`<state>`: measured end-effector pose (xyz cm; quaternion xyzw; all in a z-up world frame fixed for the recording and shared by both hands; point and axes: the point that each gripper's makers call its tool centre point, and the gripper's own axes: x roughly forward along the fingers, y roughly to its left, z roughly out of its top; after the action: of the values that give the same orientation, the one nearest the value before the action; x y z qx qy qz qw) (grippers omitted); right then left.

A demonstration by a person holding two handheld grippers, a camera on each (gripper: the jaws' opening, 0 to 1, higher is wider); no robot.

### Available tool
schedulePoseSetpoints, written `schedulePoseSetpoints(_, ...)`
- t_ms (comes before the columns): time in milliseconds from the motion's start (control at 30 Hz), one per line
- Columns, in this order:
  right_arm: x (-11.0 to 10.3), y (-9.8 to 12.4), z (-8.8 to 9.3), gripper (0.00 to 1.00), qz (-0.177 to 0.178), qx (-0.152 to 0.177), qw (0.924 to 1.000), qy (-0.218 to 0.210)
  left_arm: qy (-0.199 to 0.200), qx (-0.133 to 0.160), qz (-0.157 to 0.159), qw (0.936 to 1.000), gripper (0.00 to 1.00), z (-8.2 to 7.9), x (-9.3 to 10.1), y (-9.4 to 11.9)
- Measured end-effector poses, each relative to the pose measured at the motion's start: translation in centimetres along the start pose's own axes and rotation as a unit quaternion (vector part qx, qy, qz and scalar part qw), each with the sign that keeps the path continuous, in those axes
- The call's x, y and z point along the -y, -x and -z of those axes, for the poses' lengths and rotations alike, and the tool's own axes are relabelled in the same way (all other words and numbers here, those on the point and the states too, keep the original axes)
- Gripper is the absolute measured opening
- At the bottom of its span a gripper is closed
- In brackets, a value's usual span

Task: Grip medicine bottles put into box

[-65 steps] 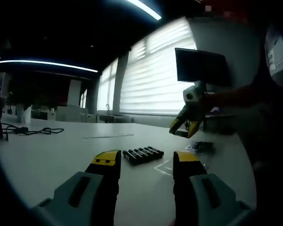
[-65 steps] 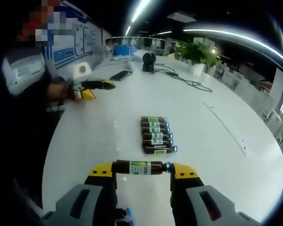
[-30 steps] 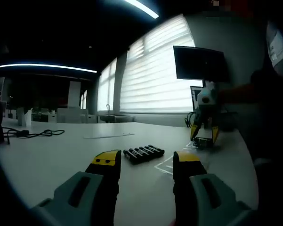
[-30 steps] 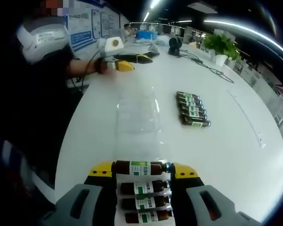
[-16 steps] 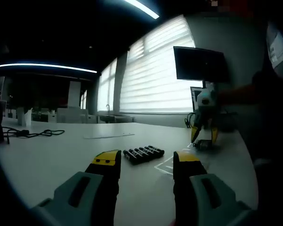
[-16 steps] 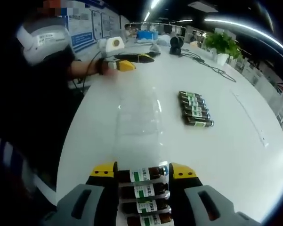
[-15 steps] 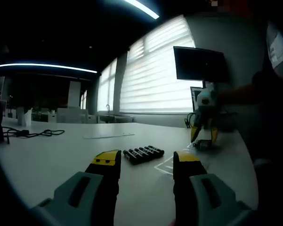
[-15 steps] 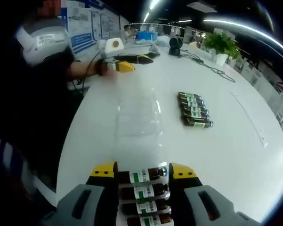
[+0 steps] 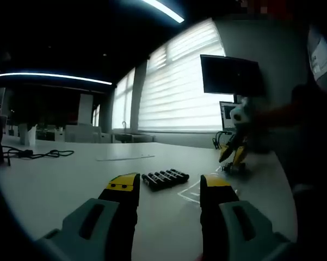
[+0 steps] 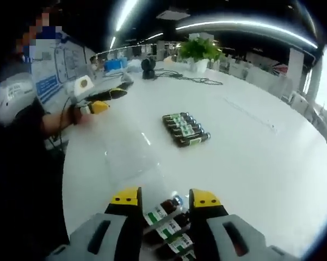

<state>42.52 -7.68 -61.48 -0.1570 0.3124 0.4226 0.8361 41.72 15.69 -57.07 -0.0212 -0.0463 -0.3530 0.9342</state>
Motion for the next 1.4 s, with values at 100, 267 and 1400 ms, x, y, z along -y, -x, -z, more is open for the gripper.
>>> schedulePoseSetpoints(100, 0.2, 0.4, 0.2, 0.25, 0.032, 0.016, 0.9959, -0.083, 0.001, 0.001, 0.0, 1.0, 0.37, 0.0, 0.0, 0.0)
schedulePoseSetpoints(267, 0.8, 1.3, 0.2, 0.19, 0.102, 0.059, 0.9797, -0.162, 0.003, 0.002, 0.0, 1.0, 0.37, -0.1, 0.0, 0.0)
schedulePoseSetpoints(1400, -0.6, 1.9, 2.3, 0.0, 0.254, 0.096, 0.935, -0.228, 0.01, 0.006, 0.003, 0.9999, 0.37, -0.2, 0.0, 0.0)
